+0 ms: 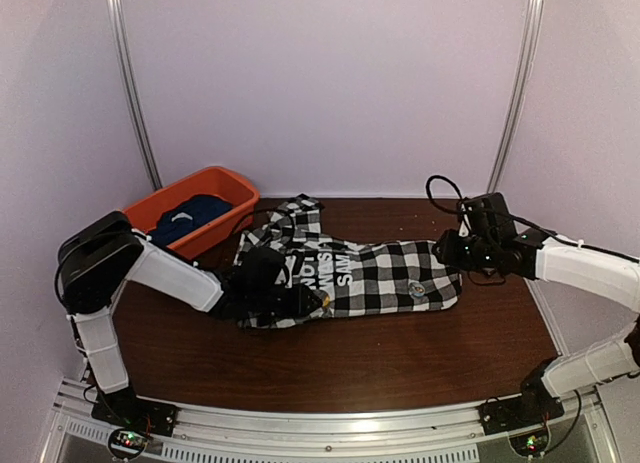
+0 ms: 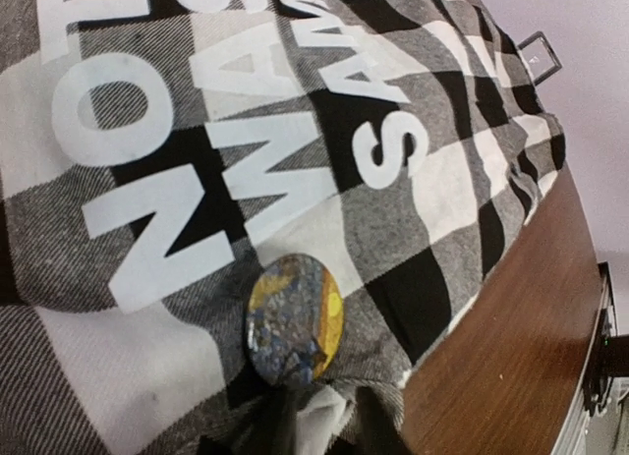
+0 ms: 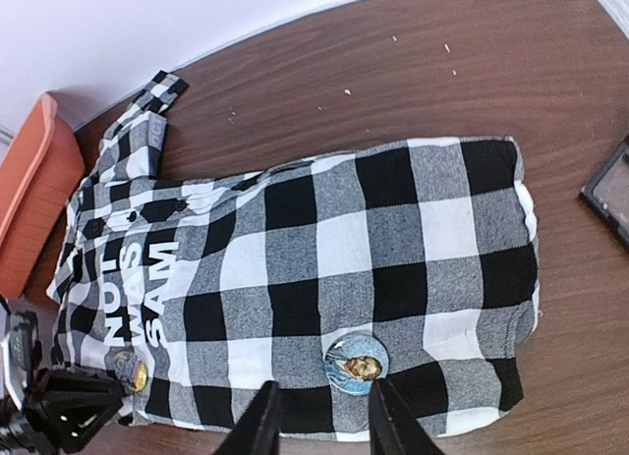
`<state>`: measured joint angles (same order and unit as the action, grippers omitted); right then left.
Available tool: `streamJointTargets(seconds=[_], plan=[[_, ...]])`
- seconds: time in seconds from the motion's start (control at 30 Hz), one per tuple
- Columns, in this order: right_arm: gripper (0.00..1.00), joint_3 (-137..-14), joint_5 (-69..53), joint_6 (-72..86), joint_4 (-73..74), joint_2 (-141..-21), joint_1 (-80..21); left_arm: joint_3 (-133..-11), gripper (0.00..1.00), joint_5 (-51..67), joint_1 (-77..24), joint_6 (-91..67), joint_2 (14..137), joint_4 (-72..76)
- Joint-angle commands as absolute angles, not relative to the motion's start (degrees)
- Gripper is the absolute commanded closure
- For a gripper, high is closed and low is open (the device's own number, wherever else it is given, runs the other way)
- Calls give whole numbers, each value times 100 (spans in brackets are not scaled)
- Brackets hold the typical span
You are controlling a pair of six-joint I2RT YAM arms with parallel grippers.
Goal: Pin the brooch onto the clothing
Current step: Smooth out the clothing with brooches at the center of the board, then reset both arms
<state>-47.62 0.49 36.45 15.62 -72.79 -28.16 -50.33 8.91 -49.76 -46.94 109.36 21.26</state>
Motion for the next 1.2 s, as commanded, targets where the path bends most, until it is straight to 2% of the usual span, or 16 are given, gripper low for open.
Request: streamJointTargets(seconds=[0.0,0.07,0.1,0.2,0.23,0.4,0.5,0.63,0.77,0.9,1.17], plan=[[55,-4614,203,3327,1980,-6422,-2874,-4920,58,936,-4887,-4504,9783,2140],[5,-4517,321,3216,2130,-6040,-2870,-4822,41,740,-4887,-4234,9203,1672],[1,-4509,438,3160,2271,-5866,-2867,-4760,33,610,-4876,-4082,8891,1398],[0,-4522,654,3006,2680,-5387,-2879,-4654,7,370,-4758,-3618,7999,464],[0,-4518,670,2982,2792,-5211,-2878,-4630,3,262,-4697,-3506,7711,129],[0,-4540,529,2953,3260,-4404,-2883,-4395,2,-401,-4213,-3151,6250,-1383],[0,-4575,496,2872,3514,-3954,-2883,-4225,2,-1209,-4114,-3026,5372,-2014],[0,-4600,609,2654,3688,-3422,-2878,-3859,2,-2297,-4096,-3063,4323,-2413],[0,-4640,856,2419,3837,-3168,-2883,-3550,2,-2651,-4087,-2980,3631,-2470],[0,-4514,1082,2326,3846,-2925,-2883,-3559,2,-2583,-4087,-2757,3641,-2430],[0,-4836,1513,1949,3831,-2329,-2883,-4280,2,-2794,-4087,-1810,4795,-3097]])
